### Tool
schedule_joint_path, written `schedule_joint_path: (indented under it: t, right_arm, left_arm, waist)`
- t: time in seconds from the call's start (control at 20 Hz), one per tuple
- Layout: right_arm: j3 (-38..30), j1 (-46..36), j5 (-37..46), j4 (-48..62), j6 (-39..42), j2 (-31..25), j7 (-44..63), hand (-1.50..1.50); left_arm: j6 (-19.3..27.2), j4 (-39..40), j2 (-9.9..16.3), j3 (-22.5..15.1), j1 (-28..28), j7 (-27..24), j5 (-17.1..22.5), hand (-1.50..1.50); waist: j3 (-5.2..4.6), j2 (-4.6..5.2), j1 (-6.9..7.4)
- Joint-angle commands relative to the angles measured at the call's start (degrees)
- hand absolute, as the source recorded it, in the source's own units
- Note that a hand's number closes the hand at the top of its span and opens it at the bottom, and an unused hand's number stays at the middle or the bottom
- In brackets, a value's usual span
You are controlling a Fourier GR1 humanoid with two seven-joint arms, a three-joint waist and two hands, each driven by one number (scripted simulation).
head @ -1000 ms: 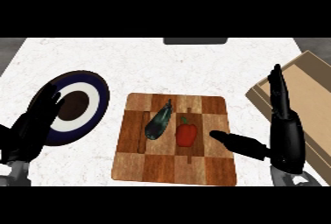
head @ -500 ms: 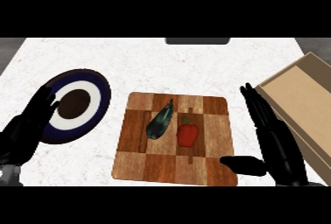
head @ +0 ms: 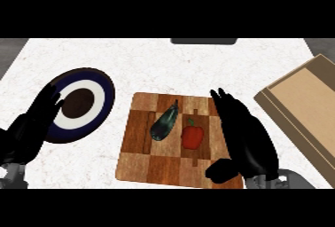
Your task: Pick the bell pepper from the cutting board and place it in the cardboard box
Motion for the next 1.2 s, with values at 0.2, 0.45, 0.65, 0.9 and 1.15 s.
schedule_joint_path:
  t: [0.2, 0.45, 0.65, 0.9, 1.15]
  right_arm:
    - [-1.81, -7.13, -4.83, 8.99, 8.83, 10.97, 15.2, -1.5]
    - [-3.65, -7.09, -6.99, 8.12, 12.55, 10.65, 16.77, -1.5]
    - [-1.51, -6.35, -3.18, 12.07, 9.6, 13.47, 15.59, -1.5]
    - [-1.91, -7.59, -1.56, 16.23, 9.84, 16.02, 13.39, -1.5]
    - [-2.49, -4.37, 0.59, 11.27, 11.5, 15.32, 11.58, -1.5]
  left_arm:
    - [-0.18, 1.49, -1.29, 0.5, -0.19, -0.27, -1.01, 0.0]
    - [-0.37, -0.37, -1.03, 0.95, 0.92, 1.05, -1.21, 0.0]
    - [-0.87, 0.75, -1.99, 1.96, -0.08, 0.61, -1.27, 0.0]
    - [-0.82, -1.85, -1.97, 2.55, 1.29, 1.69, -2.03, 0.0]
    - [-3.25, -2.18, -2.61, 3.88, 3.83, 0.21, -2.51, 0.0]
  waist:
    - [0.21, 0.21, -0.59]
    - [0.26, 0.01, -1.06]
    - [0.28, 0.11, -1.0]
    - [0.29, 0.15, -0.61]
    - [0.31, 0.02, -0.83]
